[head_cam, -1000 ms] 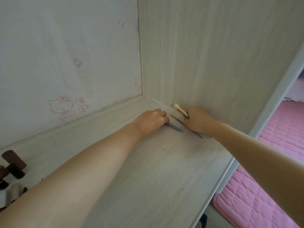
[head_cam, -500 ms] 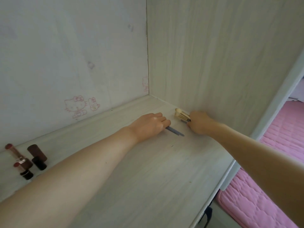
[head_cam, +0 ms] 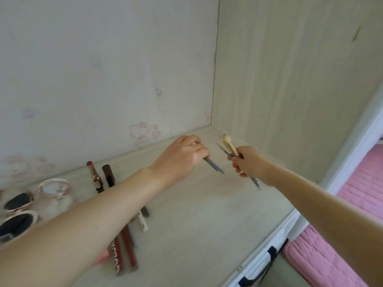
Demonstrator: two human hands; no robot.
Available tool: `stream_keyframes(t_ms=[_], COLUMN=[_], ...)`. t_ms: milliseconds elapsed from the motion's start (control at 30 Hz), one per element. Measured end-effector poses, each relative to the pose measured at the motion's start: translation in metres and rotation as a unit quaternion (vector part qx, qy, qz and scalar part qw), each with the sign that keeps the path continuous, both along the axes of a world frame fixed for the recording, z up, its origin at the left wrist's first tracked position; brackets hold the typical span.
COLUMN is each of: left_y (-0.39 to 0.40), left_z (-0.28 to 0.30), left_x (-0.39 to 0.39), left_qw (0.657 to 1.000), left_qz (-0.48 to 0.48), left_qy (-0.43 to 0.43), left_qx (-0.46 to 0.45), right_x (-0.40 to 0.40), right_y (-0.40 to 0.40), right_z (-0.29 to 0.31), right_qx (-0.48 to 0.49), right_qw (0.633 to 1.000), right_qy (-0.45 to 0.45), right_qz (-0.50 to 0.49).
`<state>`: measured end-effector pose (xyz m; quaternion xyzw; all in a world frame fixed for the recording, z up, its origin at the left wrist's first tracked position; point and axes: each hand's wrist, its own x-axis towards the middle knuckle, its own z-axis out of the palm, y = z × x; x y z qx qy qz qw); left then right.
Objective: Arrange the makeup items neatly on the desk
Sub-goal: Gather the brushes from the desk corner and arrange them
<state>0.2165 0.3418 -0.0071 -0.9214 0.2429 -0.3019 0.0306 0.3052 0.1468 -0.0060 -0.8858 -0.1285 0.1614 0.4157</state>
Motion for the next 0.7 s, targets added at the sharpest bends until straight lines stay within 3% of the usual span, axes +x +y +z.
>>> stream_keyframes(t_ms=[100, 267, 433, 567, 700], left_y=[0.010, 0.028, 0.044, 0.058, 0.076], left_z=[0.005, 0.006, -0.003, -0.011, -0.023], left_x=[-0.039, -0.109, -0.184, -0.240, -0.290], left_qw=[0.999, 0.994, 0.984, 0.984, 0.986], left_qz=[0.014, 0.057, 0.103, 0.131, 0.163], left_qy=[-0.037, 0.038, 0.052, 0.036, -0.002], left_qx=[-0.010, -0.088, -0.139, -0.112, -0.020], right_x=[-0.031, -0.076, -0.119, -0.155, -0.192], right_y=[0.017, 0.044, 0.075, 0.101, 0.123], right_z=[0.004, 0.003, -0.004, -0.004, -0.004], right_qx=[0.008, 0.070, 0.090, 0.089, 0.043], right_qw=[0.998, 0.991, 0.980, 0.969, 0.955], right_qy=[-0.024, -0.007, -0.003, -0.017, -0.070], right_qz=[0.058, 0.111, 0.178, 0.231, 0.286])
